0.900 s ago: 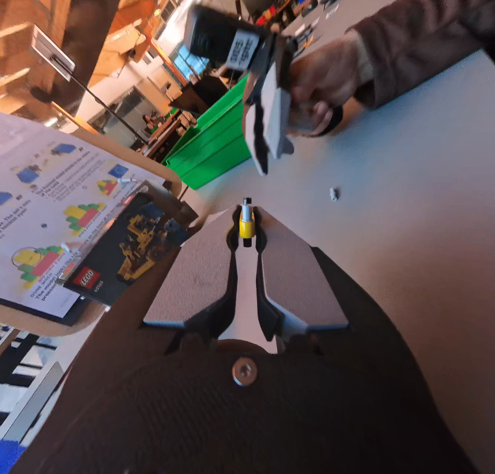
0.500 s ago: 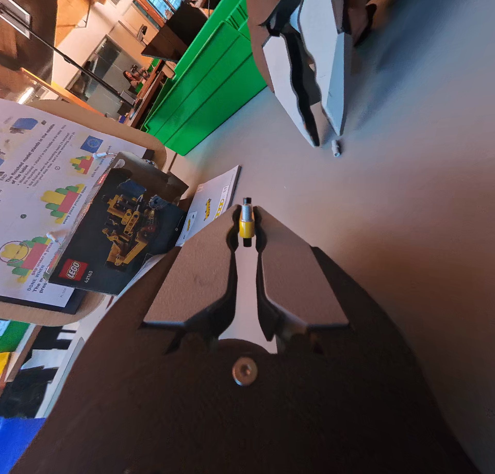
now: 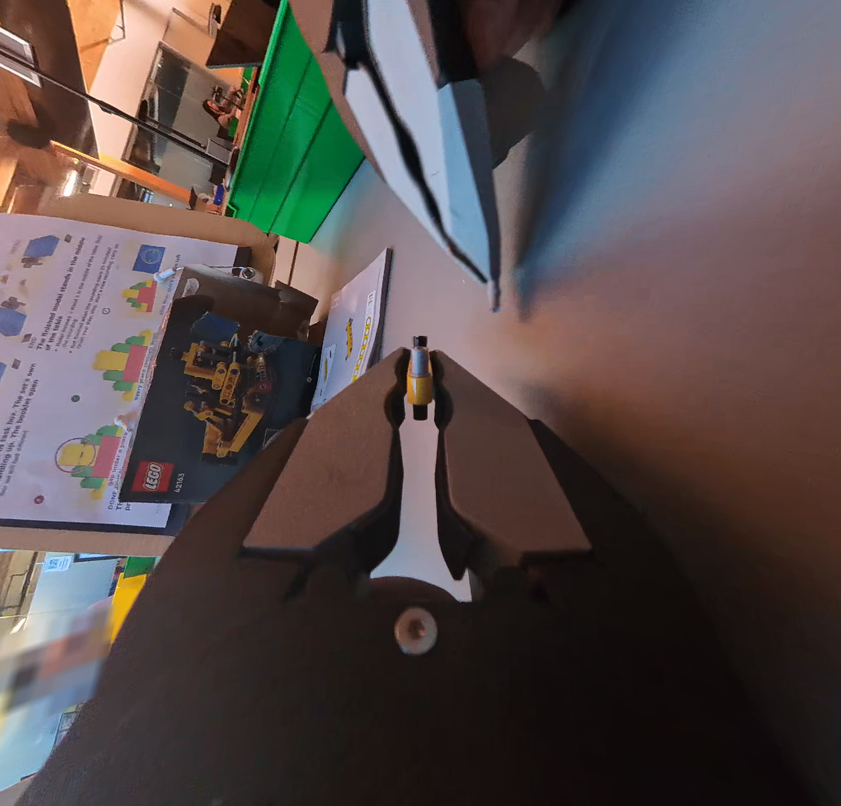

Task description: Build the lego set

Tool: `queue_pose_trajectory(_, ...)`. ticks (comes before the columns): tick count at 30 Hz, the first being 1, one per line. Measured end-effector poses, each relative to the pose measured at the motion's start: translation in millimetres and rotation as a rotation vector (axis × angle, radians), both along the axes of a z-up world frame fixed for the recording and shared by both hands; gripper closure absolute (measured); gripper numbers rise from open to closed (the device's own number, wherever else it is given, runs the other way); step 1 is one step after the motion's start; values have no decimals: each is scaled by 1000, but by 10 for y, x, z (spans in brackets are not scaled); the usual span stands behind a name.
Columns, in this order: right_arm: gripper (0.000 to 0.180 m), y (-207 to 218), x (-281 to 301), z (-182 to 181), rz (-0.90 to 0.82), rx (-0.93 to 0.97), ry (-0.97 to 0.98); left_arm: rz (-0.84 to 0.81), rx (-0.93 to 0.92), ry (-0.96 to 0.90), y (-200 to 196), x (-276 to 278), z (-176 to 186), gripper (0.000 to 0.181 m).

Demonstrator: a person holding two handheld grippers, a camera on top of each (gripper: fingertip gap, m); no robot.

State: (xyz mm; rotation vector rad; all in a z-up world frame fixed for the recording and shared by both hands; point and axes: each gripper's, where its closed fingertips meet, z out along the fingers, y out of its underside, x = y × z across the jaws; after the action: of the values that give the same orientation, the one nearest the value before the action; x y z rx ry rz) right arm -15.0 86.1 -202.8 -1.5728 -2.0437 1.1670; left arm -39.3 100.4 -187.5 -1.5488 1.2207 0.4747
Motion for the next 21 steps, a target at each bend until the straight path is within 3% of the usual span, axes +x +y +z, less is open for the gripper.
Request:
queue_pose_trajectory(5, 180, 96, -77, -78, -47, 116, -16, 16, -19, 20, 16, -20, -47, 175)
queue_pose_trajectory(17, 170, 67, 7, -74, 8, 94, -8, 27, -39, 31, 15, -31, -97, 175)
queue_pose_trajectory(21, 175, 54, 25, -80, 27, 110, -6, 24, -42, 39, 11, -21, -111, 175)
